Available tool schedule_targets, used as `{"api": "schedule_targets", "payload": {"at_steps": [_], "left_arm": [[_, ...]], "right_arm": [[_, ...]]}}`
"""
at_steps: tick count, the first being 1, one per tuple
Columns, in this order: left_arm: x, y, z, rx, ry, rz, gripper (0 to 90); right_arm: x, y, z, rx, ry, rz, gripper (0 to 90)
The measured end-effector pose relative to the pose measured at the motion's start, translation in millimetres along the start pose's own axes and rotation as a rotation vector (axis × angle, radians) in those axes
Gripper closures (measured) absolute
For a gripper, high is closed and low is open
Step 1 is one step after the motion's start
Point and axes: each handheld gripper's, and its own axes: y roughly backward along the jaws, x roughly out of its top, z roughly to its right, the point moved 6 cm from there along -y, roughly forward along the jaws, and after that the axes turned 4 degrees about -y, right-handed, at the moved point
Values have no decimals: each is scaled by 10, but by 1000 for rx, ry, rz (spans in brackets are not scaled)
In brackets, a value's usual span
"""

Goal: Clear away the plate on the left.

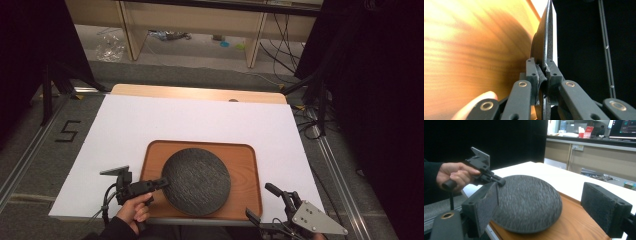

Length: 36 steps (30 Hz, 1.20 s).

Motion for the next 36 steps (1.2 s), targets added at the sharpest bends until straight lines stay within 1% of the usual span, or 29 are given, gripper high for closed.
{"api": "schedule_targets", "payload": {"at_steps": [2, 3, 4, 5, 7, 8, 9, 10, 11, 12, 13, 14, 15, 16, 17, 18, 19, 20, 22, 23, 24, 25, 26, 28, 29, 31, 34, 35, 36], "left_arm": [[-51, -41, -19, 19, -3, -29, 826], [-74, -49, -25, 39, -11, -46, 822], [-76, -67, -37, 31, -3, -34, 827], [-81, -62, -44, 33, -1, -53, 828], [-85, -67, -60, 41, -22, -58, 834], [-82, -81, -68, 50, -20, -46, 836], [-81, -94, -83, 43, -31, -39, 840], [-95, -92, -78, 52, -20, -46, 842], [-111, -85, -80, 64, -24, -68, 842], [-119, -99, -82, 63, -30, -63, 845], [-122, -117, -91, 66, -51, -60, 850], [-137, -112, -103, 78, -57, -88, 856], [-150, -114, -94, 78, -45, -95, 858], [-148, -133, -106, 68, -73, -78, 857], [-161, -128, -109, 77, -80, -94, 857], [-165, -125, -103, 73, -86, -106, 856], [-165, -127, -104, 79, -96, -110, 855], [-163, -134, -105, 83, -100, -109, 851], [-176, -126, -115, 91, -119, -130, 842], [-181, -130, -119, 105, -121, -130, 835], [-191, -140, -130, 121, -127, -135, 827], [-202, -144, -142, 134, -140, -146, 816], [-218, -155, -156, 158, -155, -153, 801], [-234, -169, -173, 184, -166, -156, 783], [-239, -180, -175, 198, -173, -150, 776], [-251, -190, -181, 205, -193, -164, 758], [-260, -194, -174, 211, -207, -165, 751], [-266, -195, -173, 216, -213, -163, 749], [-274, -196, -172, 218, -216, -167, 747]], "right_arm": [[4, -5, 5, 3, 15, 5, 157], [6, -7, -3, 9, 7, 11, 157], [14, -11, 7, 7, 21, 22, 157], [14, -11, 7, 8, 21, 22, 157], [12, -11, 3, 10, 18, 20, 157], [12, -13, 4, 9, 19, 21, 157], [11, -17, 4, 7, 21, 21, 157], [7, -9, 5, 5, 24, 9, 157], [9, -13, 2, 8, 23, 14, 157], [10, -15, 2, 8, 23, 17, 157], [9, -14, 3, 7, 23, 15, 157], [9, -15, 4, 7, 24, 15, 157], [8, -15, 4, 8, 23, 15, 157], [8, -15, 2, 8, 24, 15, 157], [7, -12, 2, 6, 25, 11, 157], [7, -8, 1, 7, 25, 8, 157], [12, -17, -3, 13, 20, 23, 157], [12, -16, 1, 11, 19, 25, 157], [10, -16, 8, 5, 23, 18, 157], [3, -8, 10, 0, 28, -2, 157], [2, -10, 7, 1, 27, -1, 157], [-8, -8, -10, 12, 13, -14, 157], [-8, -7, -9, 10, 12, -15, 157], [10, -11, 7, 5, 25, 9, 157], [5, -5, 9, 1, 26, 1, 157], [7, -13, 4, 8, 23, 13, 157], [2, -6, 10, 2, 28, -4, 158], [-15, 0, -10, 10, 5, -24, 158], [-10, -4, -4, 11, 16, -18, 158]]}}
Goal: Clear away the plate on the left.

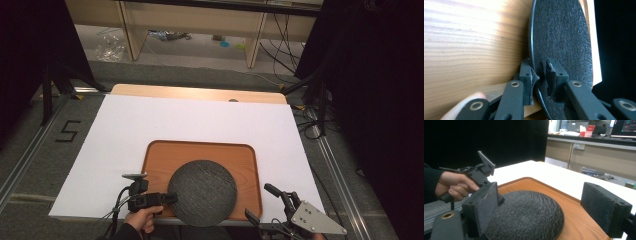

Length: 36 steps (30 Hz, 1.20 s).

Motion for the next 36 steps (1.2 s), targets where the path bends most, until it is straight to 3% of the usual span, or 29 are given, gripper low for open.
{"api": "schedule_targets", "payload": {"at_steps": [3, 5, 13, 35, 36], "left_arm": [[-33, 1, 21, 9, -3, -2, 739], [-53, 3, 39, 16, -11, 1, 736], [-117, -11, 90, -2, -28, -20, 729], [-55, -20, 80, 37, -41, 3, 726], [-49, -17, 77, 41, -45, 2, 726]], "right_arm": [[11, -7, 11, -7, 3, 17, 158], [-5, -5, 9, -7, -2, 0, 159], [4, -6, 8, -5, -3, 9, 159], [-5, -10, 8, -9, -1, 3, 159], [-9, -15, -5, 0, -16, 7, 159]]}}
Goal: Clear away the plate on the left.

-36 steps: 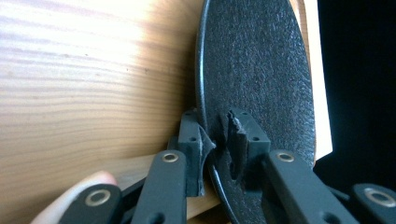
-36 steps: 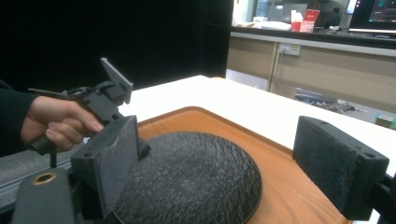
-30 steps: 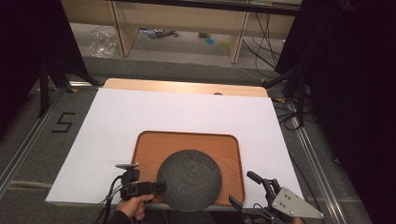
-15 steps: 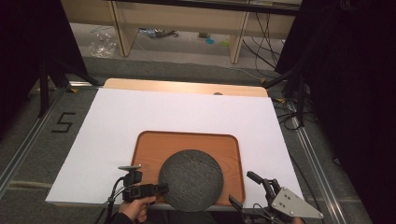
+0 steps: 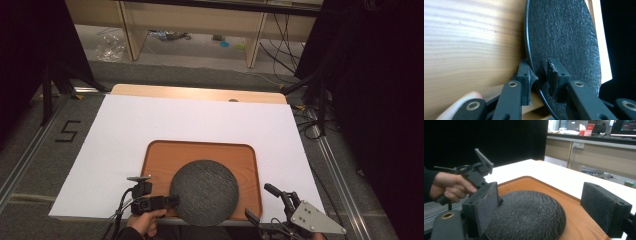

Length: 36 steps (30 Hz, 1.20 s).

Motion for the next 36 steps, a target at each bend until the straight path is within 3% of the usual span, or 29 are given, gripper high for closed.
{"api": "schedule_targets", "payload": {"at_steps": [2, 3, 4, 7, 13, 19, 21, 24, 27, 28, 33, 34, 36], "left_arm": [[8, 2, -4, 0, 5, 1, 727], [5, 6, -1, 3, 1, 4, 728], [3, 7, 2, 7, -5, 6, 726], [4, 24, 2, 30, -22, 9, 718], [17, 63, -22, 69, -54, 5, 630], [52, 110, -13, 57, -60, 7, 536], [71, 126, 10, 51, -88, -1, 508], [114, 179, 60, 80, -150, 22, 460], [160, 213, 90, 65, -157, 42, 416], [167, 223, 90, 65, -165, 43, 405], [232, 298, 131, 46, -200, 72, 372], [243, 315, 131, 41, -219, 74, 368], [261, 335, 145, 23, -211, 90, 360]], "right_arm": [[7, 9, 4, -7, 9, -6, 159], [22, -4, 17, -6, 25, 18, 159], [1, 11, 5, -10, 6, -11, 159], [10, 9, 10, -7, 14, -2, 159], [12, 13, 13, -7, 11, -5, 158], [16, 9, 21, -12, 15, 5, 158], [-2, 17, 21, -16, 8, -11, 158], [22, 7, 34, -25, 22, 15, 159], [-1, 22, 21, -13, 7, -16, 159], [19, 9, 36, -26, 22, 14, 159], [11, 18, 37, -22, 26, -2, 158], [21, 9, 36, -26, 22, 15, 158], [13, 12, 37, -22, 25, 7, 158]]}}
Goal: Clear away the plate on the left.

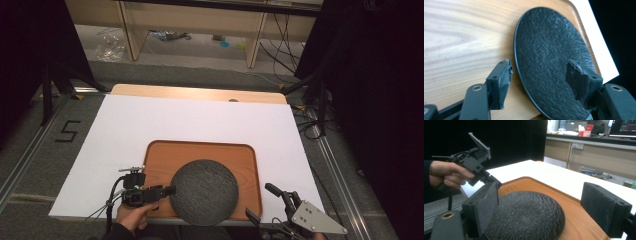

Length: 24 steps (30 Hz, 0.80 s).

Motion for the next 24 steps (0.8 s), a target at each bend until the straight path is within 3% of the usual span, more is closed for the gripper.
{"api": "schedule_targets", "payload": {"at_steps": [5, 7, 11, 14, 16, 19, 24], "left_arm": [[35, 45, -4, -38, -20, 1, 334], [57, 66, 9, -35, -33, 10, 327], [114, 131, 38, -45, -85, 49, 273], [165, 185, 68, -14, -153, 82, 259], [211, 243, 94, 18, -235, 118, 249], [257, 318, 132, 44, -313, 164, 234], [287, 425, 177, 37, -380, 221, 228]], "right_arm": [[3, -1, -2, 1, 0, 2, 158], [-4, 3, 0, 2, 1, -7, 158], [-4, 6, 1, 1, 1, -9, 158], [3, 8, 0, 1, -1, -6, 158], [0, 6, 1, 0, -1, -6, 158], [1, 7, -1, 1, -1, -6, 158], [5, 3, -1, -2, -4, 4, 159]]}}
